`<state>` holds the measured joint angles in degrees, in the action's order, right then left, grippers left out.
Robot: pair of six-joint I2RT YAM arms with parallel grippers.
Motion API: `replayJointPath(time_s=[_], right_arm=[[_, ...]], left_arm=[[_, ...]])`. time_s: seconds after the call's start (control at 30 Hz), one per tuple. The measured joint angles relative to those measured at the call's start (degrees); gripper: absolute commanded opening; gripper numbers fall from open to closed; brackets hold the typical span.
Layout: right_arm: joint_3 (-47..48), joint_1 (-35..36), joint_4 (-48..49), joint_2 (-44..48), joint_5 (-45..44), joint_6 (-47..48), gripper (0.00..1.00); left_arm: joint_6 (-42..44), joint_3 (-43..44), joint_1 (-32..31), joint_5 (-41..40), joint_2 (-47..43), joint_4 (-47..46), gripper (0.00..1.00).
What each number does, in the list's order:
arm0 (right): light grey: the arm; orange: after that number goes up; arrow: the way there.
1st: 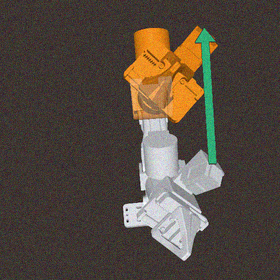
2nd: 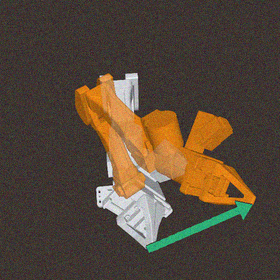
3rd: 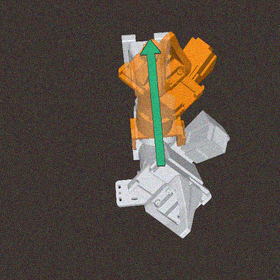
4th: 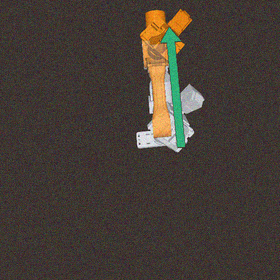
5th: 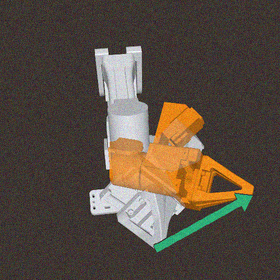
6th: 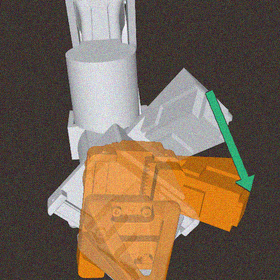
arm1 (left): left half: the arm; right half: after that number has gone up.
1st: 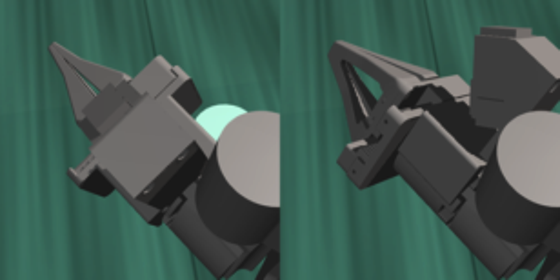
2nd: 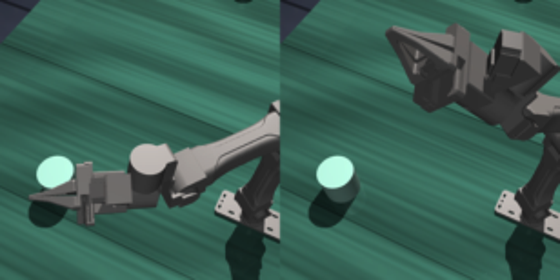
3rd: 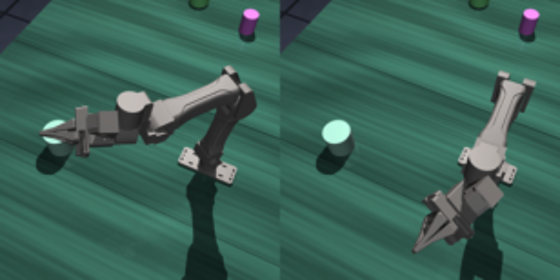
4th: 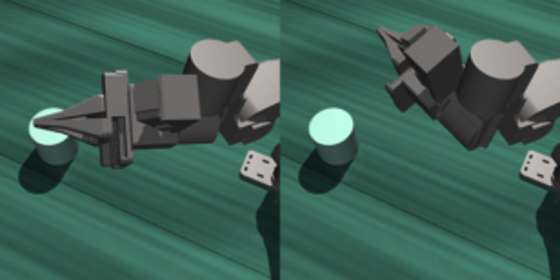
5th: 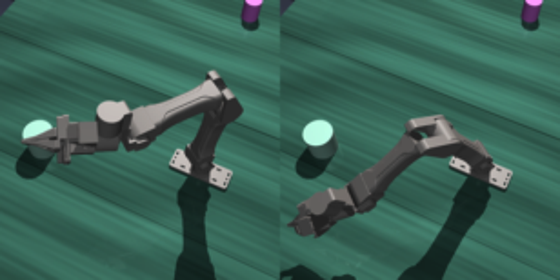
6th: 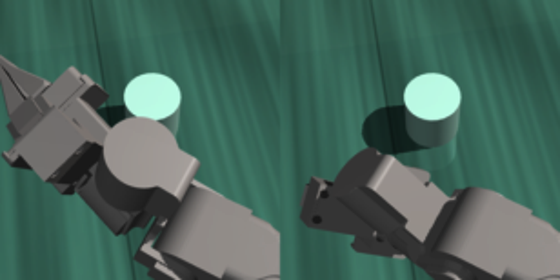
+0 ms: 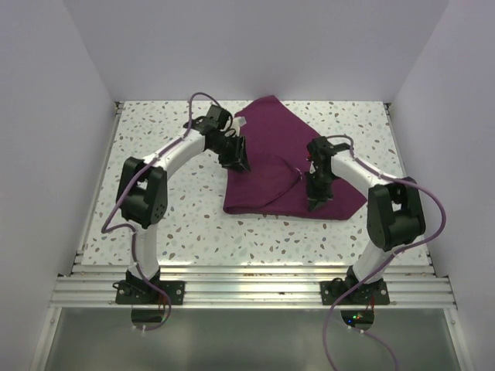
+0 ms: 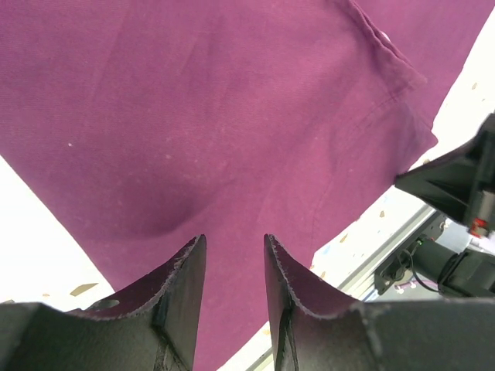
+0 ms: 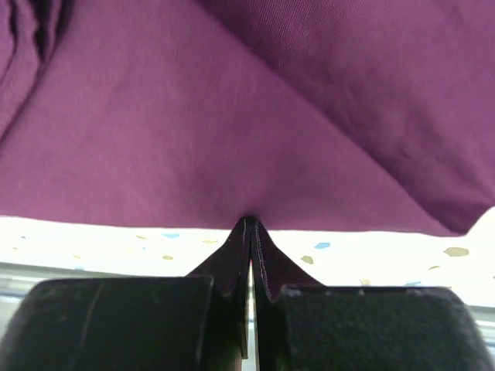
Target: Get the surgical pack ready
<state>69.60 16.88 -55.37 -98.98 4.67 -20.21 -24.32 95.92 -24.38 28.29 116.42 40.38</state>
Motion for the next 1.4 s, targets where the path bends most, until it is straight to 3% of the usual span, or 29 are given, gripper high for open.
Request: replayJointPath(time_s=[0.37, 0.83, 1.13, 1.4], right_arm=[[-1.46, -0.31, 8.37, -7.45, 0.98, -2.86, 0.0], [1.42, -1.31, 6.45, -7.78, 0.76, -3.1, 0.0], [9.25, -10.73, 4.24, -5.62, -1.07, -1.25, 0.0], [6.1, -21.09, 5.22, -4.07, 3.43, -1.88, 0.0]], left_arm=[[-0.04, -2.12, 0.0, 1.95, -1.81, 0.04, 0.38], [-1.53, -2.91, -0.48, 7.41, -1.84, -2.29, 0.39], [-9.88, -2.8, -5.05, 13.07, 2.75, -14.82, 0.36], [-17.59, 1.88, -9.92, 13.46, 8.94, -25.09, 0.34]])
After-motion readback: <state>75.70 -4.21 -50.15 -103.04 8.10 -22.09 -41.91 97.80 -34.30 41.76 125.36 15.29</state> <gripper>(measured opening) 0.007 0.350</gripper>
